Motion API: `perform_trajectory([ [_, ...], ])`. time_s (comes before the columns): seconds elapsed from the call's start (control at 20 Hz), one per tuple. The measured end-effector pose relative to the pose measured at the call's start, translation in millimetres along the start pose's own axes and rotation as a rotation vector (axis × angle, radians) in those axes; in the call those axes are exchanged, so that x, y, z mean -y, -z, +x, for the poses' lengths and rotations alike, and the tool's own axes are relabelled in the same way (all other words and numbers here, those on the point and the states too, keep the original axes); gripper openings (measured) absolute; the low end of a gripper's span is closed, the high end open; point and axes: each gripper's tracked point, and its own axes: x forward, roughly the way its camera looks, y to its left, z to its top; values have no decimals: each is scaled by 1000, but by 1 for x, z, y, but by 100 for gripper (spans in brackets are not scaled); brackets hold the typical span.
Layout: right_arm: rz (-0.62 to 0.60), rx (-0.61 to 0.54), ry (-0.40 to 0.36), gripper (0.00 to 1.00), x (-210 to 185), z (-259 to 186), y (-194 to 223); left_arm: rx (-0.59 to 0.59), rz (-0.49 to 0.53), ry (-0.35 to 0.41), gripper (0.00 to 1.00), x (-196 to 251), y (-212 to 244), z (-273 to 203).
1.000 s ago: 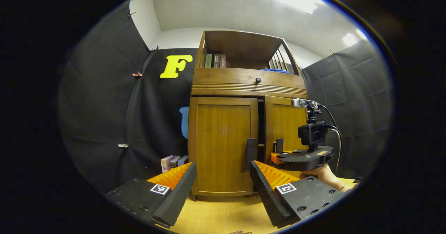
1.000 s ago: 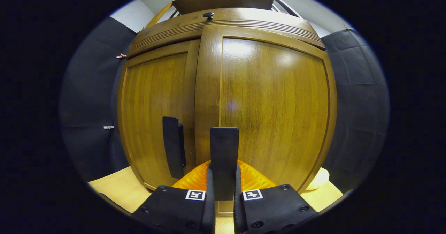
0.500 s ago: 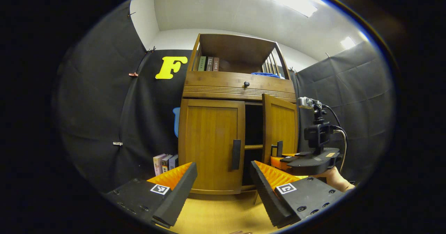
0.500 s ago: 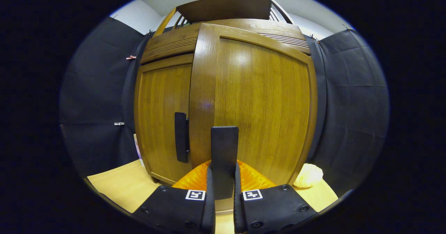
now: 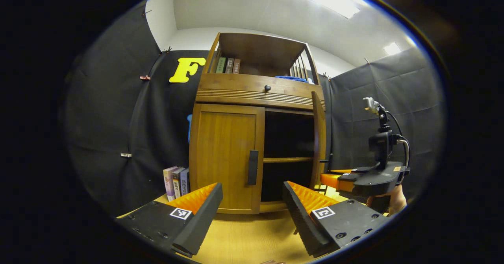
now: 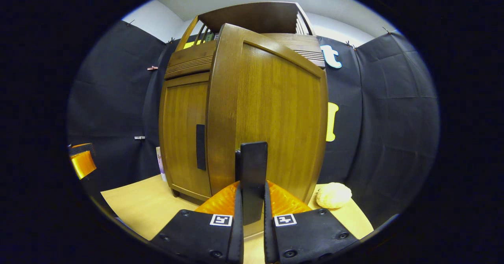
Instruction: Open the right door of the double-door shoe cabinet with the right hand, and open the left door with the left hand.
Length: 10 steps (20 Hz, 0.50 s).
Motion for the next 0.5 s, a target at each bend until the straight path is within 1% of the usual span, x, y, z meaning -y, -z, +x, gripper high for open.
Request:
perform_trajectory([
  [0.15, 10, 0, 2, 22, 16, -15, 0, 0, 0, 8, 94, 10, 2, 6],
  [0.25, 3, -1, 16, 22, 28, -24, 0, 4, 7, 16, 95, 19, 2, 9],
  [0.3, -5, 0, 27, 24, 34, -29, 0, 7, 10, 24, 95, 25, 1, 11],
  [0.35, -13, 4, 40, 22, 42, -34, -1, 9, 12, 33, 95, 29, 1, 13],
  [0.4, -21, 5, 57, 23, 49, -38, -2, 10, 13, 42, 94, 34, 0, 15],
  [0.45, -28, 6, 75, 23, 57, -42, -2, 10, 15, 51, 94, 39, 1, 17],
  [0.5, -33, 7, 94, 21, 66, -45, -2, 9, 17, 58, 94, 43, 0, 19],
])
